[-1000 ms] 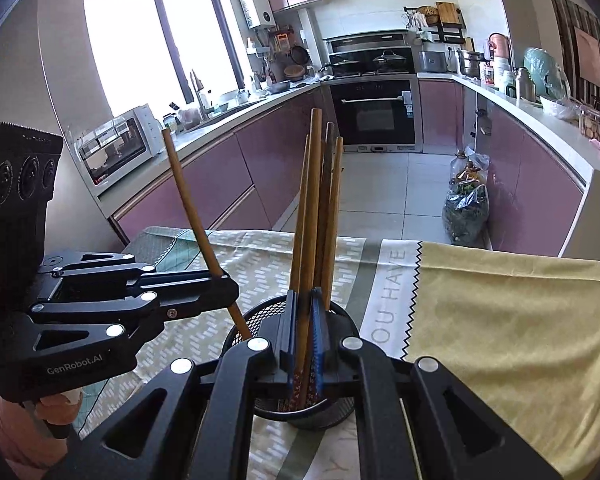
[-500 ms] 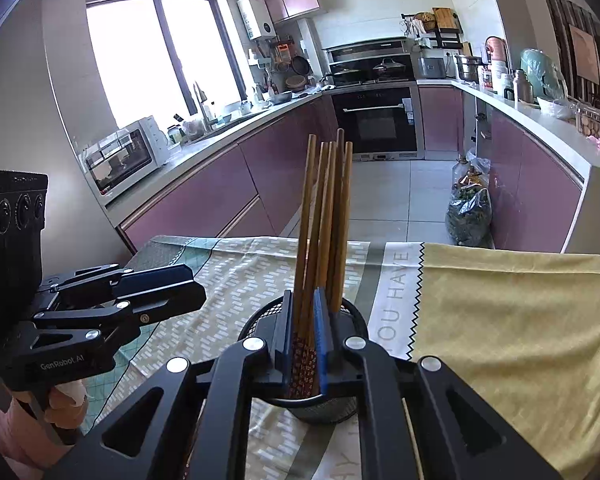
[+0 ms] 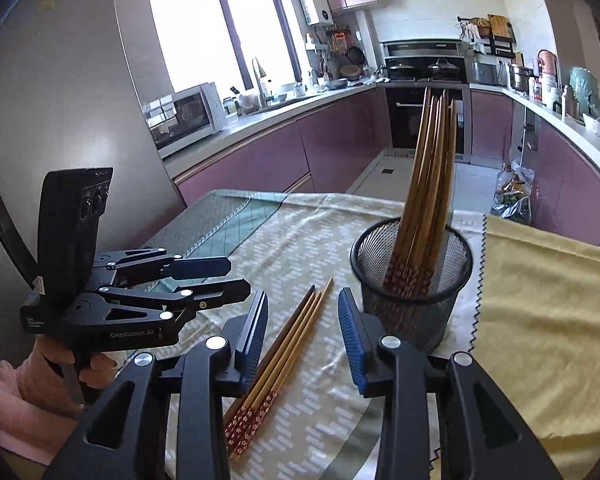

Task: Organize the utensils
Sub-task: 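Move both open tools back over the chopsticks lying on the cloth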

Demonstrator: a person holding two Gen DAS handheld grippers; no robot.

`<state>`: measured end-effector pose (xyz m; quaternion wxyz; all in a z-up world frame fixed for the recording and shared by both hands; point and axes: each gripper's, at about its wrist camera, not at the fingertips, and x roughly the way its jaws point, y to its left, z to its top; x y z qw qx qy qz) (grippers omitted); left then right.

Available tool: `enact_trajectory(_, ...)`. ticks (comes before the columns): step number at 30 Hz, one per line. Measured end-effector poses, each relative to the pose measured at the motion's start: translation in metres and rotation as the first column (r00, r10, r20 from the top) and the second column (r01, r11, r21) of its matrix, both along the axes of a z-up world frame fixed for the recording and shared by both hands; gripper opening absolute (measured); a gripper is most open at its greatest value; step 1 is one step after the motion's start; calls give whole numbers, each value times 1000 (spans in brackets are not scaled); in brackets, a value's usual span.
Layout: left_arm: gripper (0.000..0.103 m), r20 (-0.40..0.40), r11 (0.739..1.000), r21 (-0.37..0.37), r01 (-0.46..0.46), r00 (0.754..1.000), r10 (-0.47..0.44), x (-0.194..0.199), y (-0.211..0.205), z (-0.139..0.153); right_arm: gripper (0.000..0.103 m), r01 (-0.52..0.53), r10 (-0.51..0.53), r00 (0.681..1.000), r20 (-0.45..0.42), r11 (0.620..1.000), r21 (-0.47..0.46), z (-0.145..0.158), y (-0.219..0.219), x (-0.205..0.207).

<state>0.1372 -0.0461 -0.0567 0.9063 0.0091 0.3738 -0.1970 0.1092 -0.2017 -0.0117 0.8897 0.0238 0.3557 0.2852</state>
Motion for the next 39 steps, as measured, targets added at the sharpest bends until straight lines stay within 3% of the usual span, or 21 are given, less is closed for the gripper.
enact_trajectory(6,44,-88,1000,-4,-3,996,2,-11,5,-36,34,-7,6,993,-116,1000,-6,-42,12,0)
enact_trajectory(13,45,-136,1000,-11,-16,991,15,-16,2,-54,34,-5,-4,987,-162,999,-53,-66,23,-6)
enact_trajectory(27,45,-156,1000,7,-28,987,28,-15,0,-61,34,12,-25,980,-196,998,-69,-82,32,1)
enact_trajectory(39,47,-156,1000,20,-21,987,23,-8,-1,-63,33,15,-36,984,-174,992,-122,-84,41,6)
